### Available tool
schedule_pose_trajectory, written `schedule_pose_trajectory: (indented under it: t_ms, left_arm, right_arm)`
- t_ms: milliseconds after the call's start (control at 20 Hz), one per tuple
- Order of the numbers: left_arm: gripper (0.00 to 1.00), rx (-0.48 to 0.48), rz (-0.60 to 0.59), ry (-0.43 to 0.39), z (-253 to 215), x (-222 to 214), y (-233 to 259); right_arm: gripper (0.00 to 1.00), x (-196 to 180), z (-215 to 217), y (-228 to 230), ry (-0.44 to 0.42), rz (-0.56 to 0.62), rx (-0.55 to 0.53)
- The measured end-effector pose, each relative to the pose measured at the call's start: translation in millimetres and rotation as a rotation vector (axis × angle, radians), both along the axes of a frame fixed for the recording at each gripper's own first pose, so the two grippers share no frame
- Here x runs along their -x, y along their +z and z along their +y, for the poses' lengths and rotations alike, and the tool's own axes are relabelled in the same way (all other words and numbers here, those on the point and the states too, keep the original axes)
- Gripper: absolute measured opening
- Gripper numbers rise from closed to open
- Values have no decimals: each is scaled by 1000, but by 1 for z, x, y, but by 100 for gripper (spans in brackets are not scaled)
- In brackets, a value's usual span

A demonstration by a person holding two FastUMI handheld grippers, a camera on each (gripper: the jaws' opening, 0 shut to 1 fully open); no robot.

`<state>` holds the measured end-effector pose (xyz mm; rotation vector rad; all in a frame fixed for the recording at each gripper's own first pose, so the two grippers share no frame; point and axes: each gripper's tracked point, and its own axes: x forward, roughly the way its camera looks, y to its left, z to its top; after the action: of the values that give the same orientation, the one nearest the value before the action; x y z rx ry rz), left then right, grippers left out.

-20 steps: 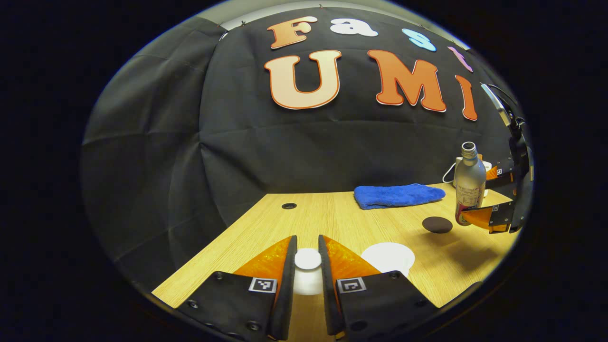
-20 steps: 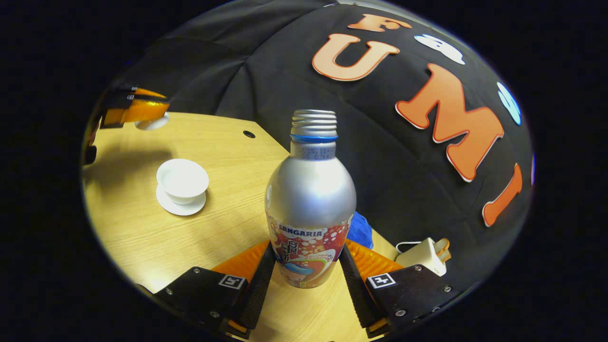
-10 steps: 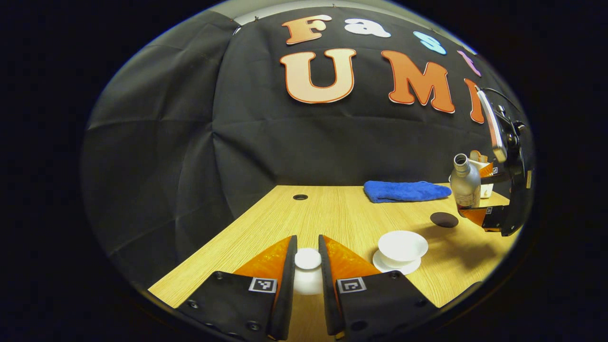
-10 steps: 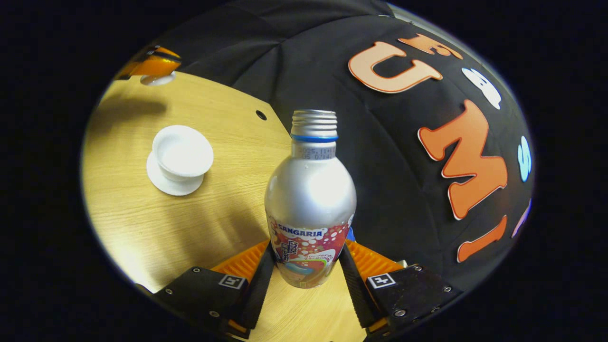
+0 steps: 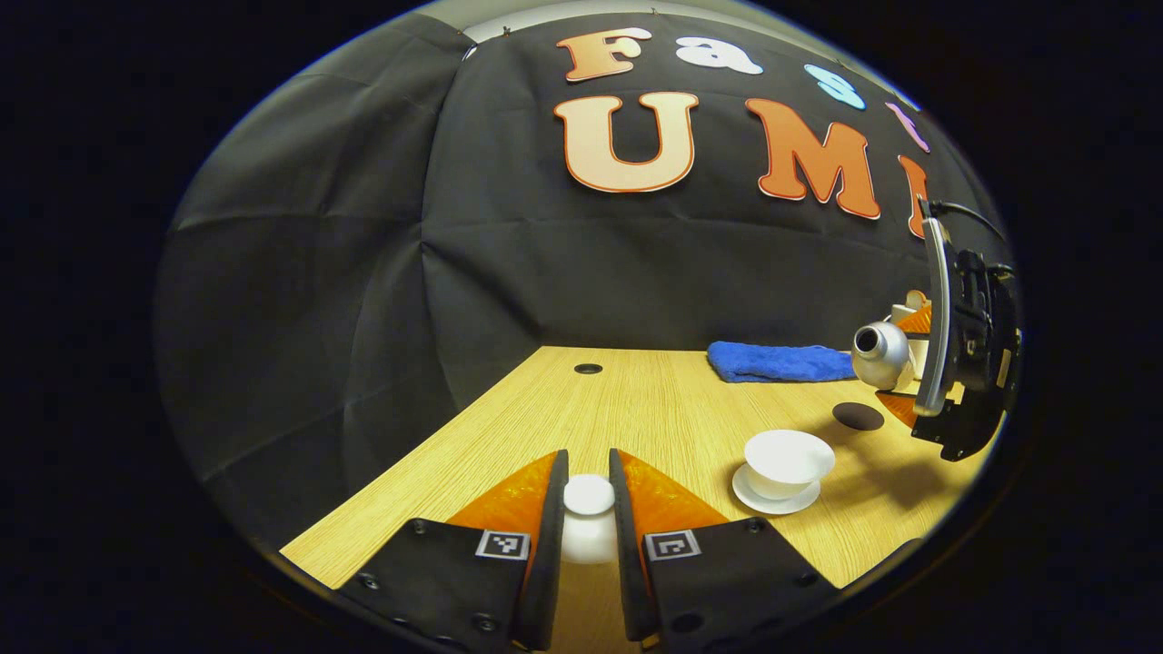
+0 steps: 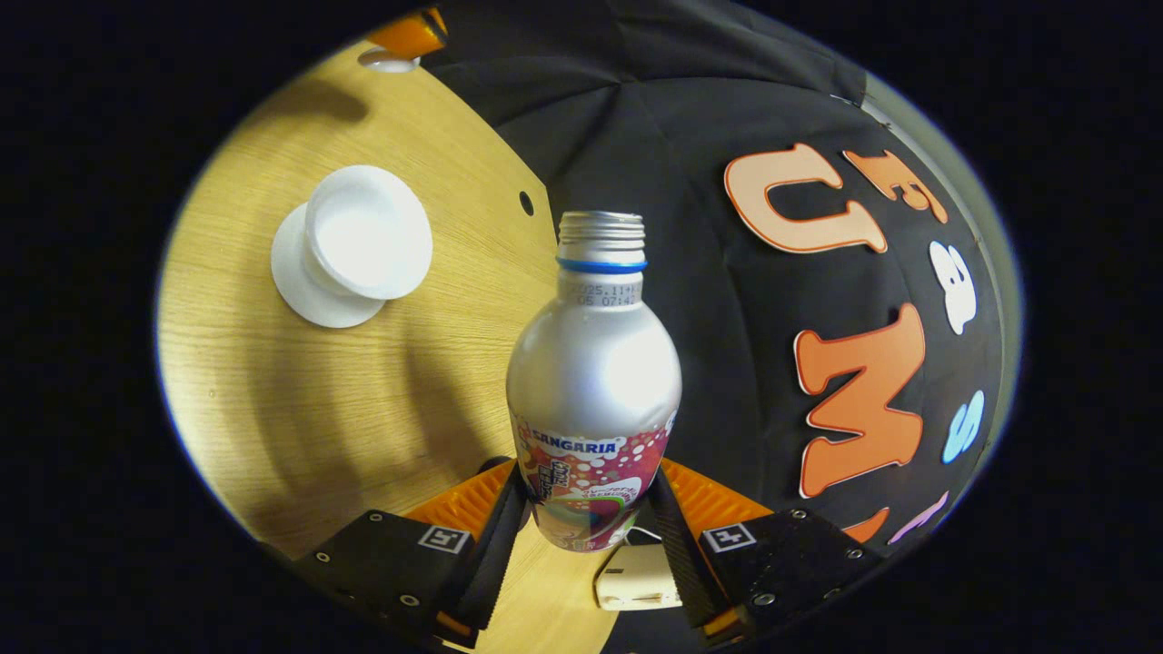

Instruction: Open the teacup lid with one hand, grasp the water bottle and pour water into the teacup with the other hand; after pouring, place the water bottle on the coaster and then close the teacup lid.

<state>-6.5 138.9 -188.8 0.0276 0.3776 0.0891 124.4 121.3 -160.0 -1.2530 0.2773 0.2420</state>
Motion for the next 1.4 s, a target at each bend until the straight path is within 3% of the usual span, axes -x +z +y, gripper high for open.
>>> schedule_pose_trajectory:
  t_ms: [900,1400]
  left_arm:
    - [32,10,-3,16,10,9,-2]
    - [32,21,-18,21,11,12,4]
  right_arm:
    - [78,8,26,15,163,-189,350]
    - [77,5,30,27,215,-225,460]
